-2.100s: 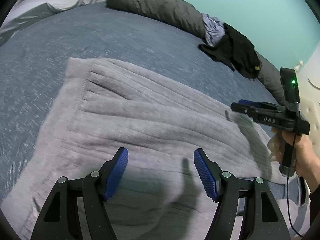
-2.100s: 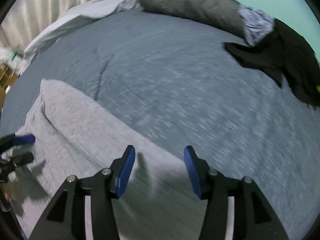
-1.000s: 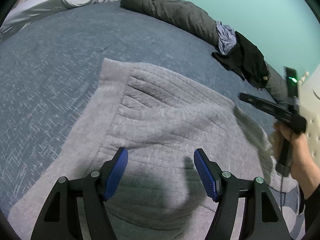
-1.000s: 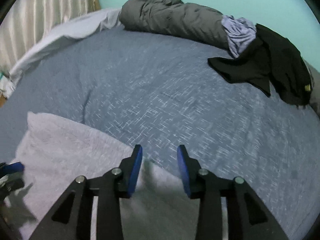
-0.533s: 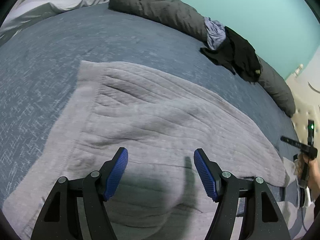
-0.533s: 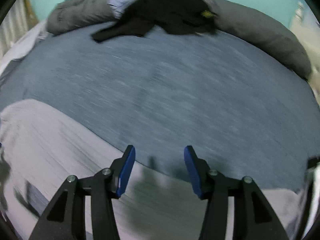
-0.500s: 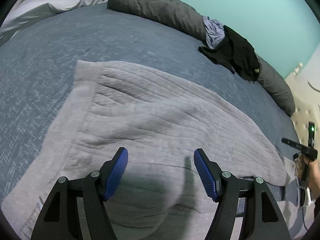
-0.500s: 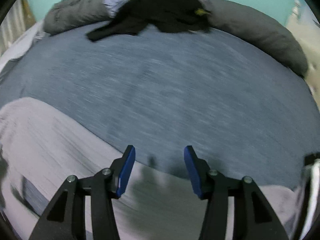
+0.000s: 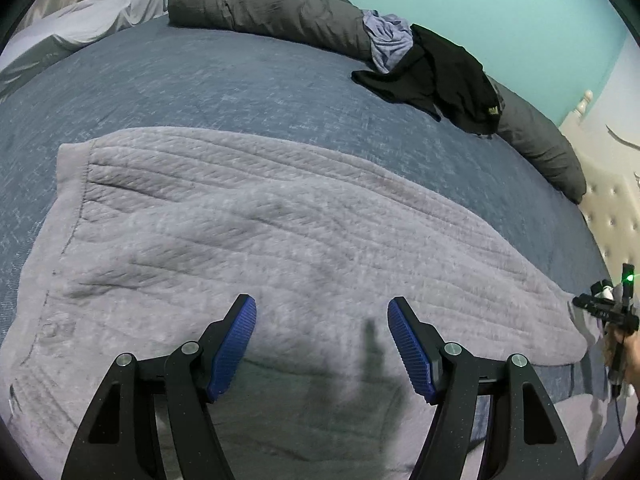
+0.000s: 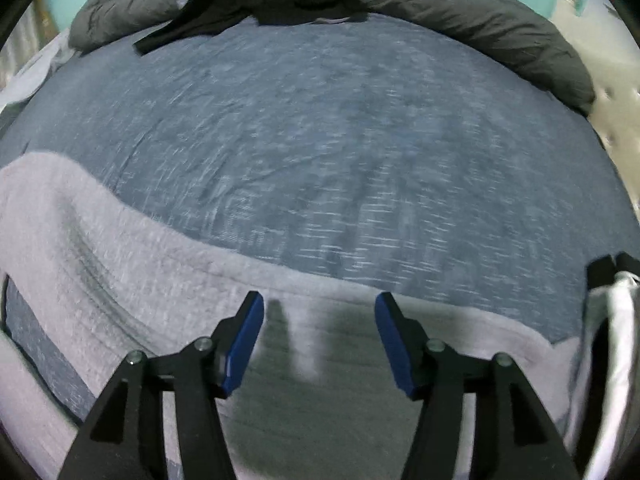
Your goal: Fold clothes
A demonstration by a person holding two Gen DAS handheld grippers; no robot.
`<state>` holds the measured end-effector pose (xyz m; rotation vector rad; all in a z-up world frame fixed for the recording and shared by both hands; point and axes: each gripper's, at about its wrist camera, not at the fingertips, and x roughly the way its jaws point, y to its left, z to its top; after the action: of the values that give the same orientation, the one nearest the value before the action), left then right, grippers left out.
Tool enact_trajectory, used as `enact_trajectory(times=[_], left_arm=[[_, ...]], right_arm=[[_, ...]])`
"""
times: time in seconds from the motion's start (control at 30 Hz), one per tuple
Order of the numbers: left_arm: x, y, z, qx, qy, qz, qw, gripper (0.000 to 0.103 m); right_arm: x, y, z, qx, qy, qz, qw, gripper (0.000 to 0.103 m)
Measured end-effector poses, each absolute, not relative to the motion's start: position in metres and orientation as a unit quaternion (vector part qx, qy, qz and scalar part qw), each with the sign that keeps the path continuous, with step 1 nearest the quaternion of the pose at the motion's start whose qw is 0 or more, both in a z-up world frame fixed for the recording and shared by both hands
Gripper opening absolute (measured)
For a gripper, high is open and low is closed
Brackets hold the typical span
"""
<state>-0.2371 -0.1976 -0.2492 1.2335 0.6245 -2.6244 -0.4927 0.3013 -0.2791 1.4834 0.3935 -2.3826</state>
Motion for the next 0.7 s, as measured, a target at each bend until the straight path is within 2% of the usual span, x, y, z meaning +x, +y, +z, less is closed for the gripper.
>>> enact_trajectory(times=[0.13,0.17,0.23,0.3,0.37,0.53,0.7], left_arm=[[-0.245,-0.187,-0.25,0.416,0.197,-0.884,0.085,0.072],[-0.246,-0.185,-0.251,0.418,0.196,-0.883,0.085,0.072],[-0.249,-0.183,-0.253,0.421,0.194,-0.882,0.084,0.072],[-0.251,-0.181,-0.254,0.422,0.193,-0.882,0.083,0.072],[-0.252,-0.181,-0.254,0.422,0.192,-0.882,0.082,0.072],[-0.25,-0.182,-0.254,0.421,0.193,-0.882,0.081,0.072],[-0.249,-0.183,-0.255,0.422,0.194,-0.882,0.081,0.072]], right_arm=[[-0.489,0.283,-0.298,0.53,0.169,-0.815,0.158,0.059],[-0.487,0.28,-0.3,0.529,0.172,-0.816,0.156,0.055],[-0.482,0.277,-0.299,0.519,0.17,-0.823,0.157,0.043],[-0.476,0.274,-0.296,0.507,0.179,-0.831,0.145,0.016],[-0.47,0.271,-0.294,0.499,0.195,-0.833,0.136,0.006],[-0.462,0.27,-0.277,0.48,0.189,-0.847,0.13,0.004],[-0.462,0.279,-0.237,0.423,0.155,-0.888,0.095,0.004]])
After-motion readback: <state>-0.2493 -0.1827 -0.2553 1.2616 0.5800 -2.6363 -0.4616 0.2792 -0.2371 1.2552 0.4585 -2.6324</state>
